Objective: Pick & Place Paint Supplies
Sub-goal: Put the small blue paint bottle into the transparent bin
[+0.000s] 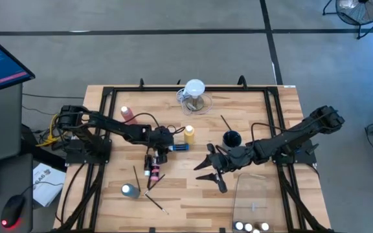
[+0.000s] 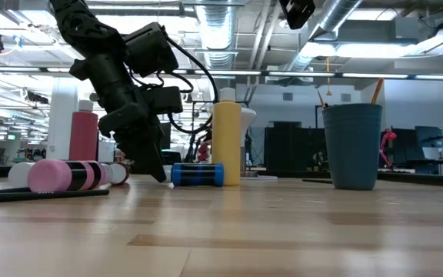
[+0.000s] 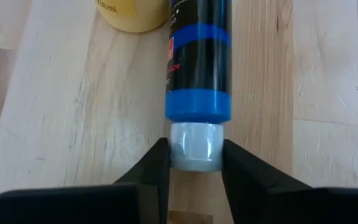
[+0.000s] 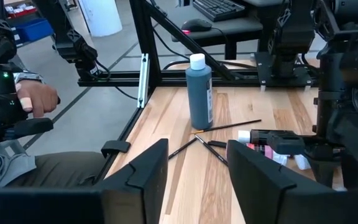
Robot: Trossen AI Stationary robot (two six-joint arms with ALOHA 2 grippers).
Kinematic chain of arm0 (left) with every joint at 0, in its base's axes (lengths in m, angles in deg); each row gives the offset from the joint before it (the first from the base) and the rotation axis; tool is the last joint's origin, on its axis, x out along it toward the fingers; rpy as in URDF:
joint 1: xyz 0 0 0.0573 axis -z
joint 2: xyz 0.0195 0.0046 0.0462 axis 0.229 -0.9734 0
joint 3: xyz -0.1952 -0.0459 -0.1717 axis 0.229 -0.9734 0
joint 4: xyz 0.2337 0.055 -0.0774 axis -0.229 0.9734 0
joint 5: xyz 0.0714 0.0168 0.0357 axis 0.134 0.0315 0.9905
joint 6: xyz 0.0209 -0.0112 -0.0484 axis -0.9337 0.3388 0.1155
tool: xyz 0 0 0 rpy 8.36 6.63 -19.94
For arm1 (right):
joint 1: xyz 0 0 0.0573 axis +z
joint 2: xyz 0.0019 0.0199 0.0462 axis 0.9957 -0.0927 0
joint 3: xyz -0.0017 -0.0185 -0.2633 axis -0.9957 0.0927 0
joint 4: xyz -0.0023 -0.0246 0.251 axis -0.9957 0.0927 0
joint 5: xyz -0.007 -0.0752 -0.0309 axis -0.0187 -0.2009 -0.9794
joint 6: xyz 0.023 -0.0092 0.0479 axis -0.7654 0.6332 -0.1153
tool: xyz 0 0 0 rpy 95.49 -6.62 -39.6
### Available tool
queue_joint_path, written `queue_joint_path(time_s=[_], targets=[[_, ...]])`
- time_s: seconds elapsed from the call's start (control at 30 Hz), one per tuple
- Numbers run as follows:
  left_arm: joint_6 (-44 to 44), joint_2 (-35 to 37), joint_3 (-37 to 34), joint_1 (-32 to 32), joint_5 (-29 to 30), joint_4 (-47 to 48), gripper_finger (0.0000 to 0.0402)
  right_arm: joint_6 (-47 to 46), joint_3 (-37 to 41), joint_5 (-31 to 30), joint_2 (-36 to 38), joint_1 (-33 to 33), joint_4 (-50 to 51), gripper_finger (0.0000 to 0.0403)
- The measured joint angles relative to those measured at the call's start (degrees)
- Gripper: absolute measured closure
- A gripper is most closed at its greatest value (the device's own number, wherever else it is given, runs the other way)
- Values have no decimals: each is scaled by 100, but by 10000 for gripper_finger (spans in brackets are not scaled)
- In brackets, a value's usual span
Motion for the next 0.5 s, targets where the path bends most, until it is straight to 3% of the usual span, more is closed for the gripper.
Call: queue_joint_path(time_s=[0.23, 0.5], targets=[[140, 143, 0, 9, -12, 216, 314, 0, 0, 0, 0, 0, 26, 247], [405, 988, -4, 326, -302, 645, 315, 0, 2, 1, -1, 0, 108, 246]])
